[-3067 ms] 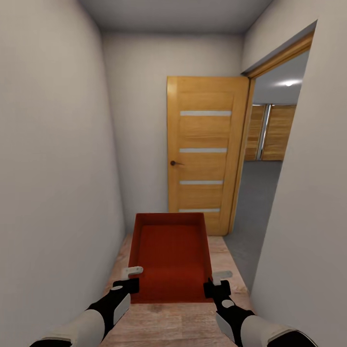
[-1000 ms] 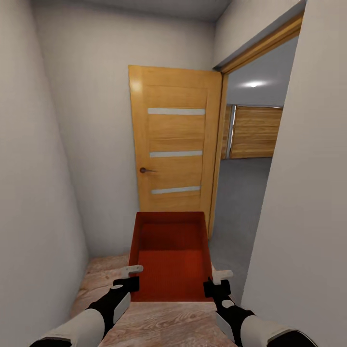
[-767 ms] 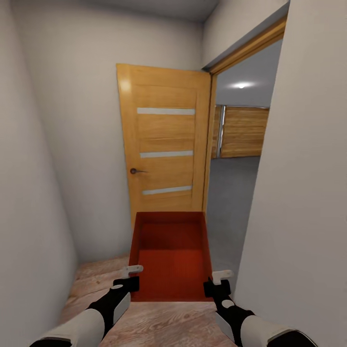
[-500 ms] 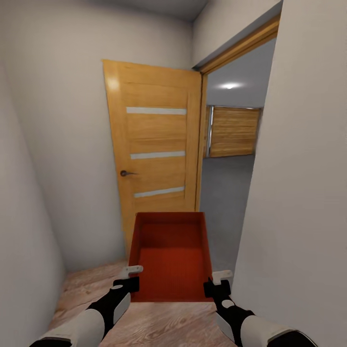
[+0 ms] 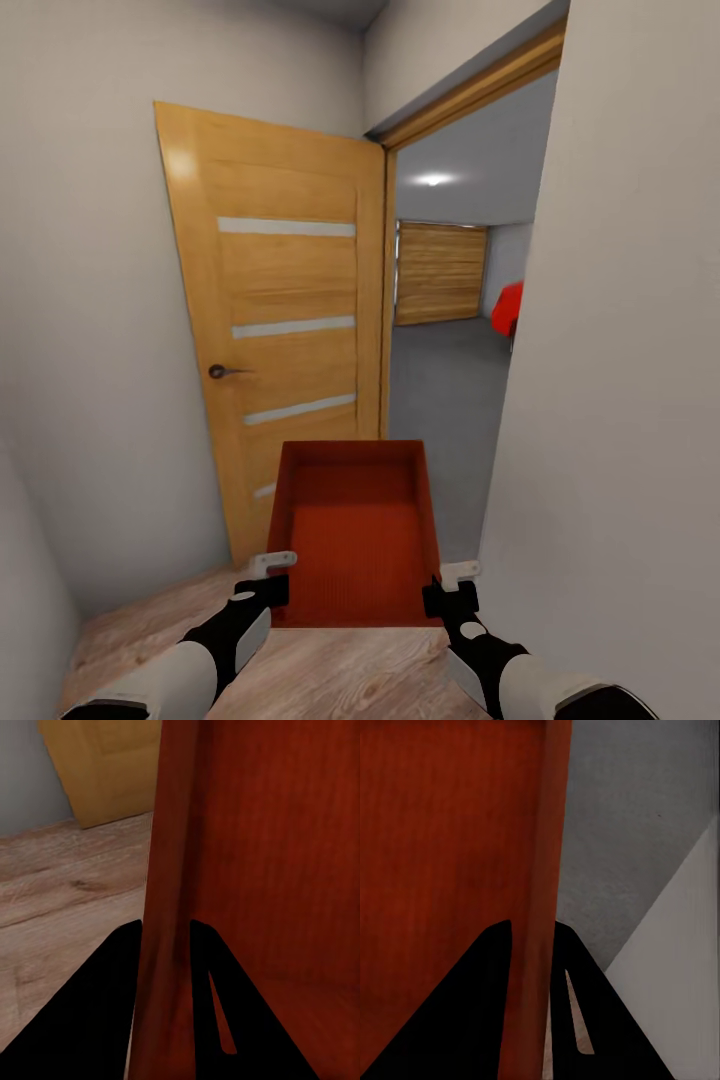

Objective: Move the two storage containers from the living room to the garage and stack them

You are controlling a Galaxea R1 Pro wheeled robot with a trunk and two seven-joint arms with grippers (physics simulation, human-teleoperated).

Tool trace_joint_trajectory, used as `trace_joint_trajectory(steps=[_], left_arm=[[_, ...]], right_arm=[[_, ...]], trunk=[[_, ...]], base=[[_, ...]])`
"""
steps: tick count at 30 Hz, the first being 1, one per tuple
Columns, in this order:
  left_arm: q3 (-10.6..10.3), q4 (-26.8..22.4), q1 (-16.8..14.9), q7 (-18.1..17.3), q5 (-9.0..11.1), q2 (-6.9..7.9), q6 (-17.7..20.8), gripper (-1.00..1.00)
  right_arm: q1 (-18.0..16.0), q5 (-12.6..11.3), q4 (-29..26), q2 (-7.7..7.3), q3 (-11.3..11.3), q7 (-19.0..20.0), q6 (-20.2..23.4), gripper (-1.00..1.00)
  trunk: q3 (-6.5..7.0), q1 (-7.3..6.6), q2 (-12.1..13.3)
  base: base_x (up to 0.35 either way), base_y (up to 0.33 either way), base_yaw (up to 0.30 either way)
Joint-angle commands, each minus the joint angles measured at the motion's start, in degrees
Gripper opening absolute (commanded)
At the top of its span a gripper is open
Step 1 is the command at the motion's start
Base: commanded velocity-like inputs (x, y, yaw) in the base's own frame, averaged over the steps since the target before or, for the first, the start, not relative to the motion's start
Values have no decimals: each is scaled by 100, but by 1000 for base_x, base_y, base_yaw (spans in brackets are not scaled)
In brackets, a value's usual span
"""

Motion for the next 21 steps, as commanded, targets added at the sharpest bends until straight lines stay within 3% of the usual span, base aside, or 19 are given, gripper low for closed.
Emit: trace_joint_trajectory(steps=[1,21], left_arm=[[72,11,-1,149,51,275,13,-100],[74,15,-1,146,53,275,14,-100]], right_arm=[[-10,-50,-8,3,-65,-23,-93,-100],[-10,-50,-8,3,-65,-18,-93,-100]], trunk=[[-9,4,-8],[-9,4,-8]], base=[[232,230,-276],[235,230,-273]])
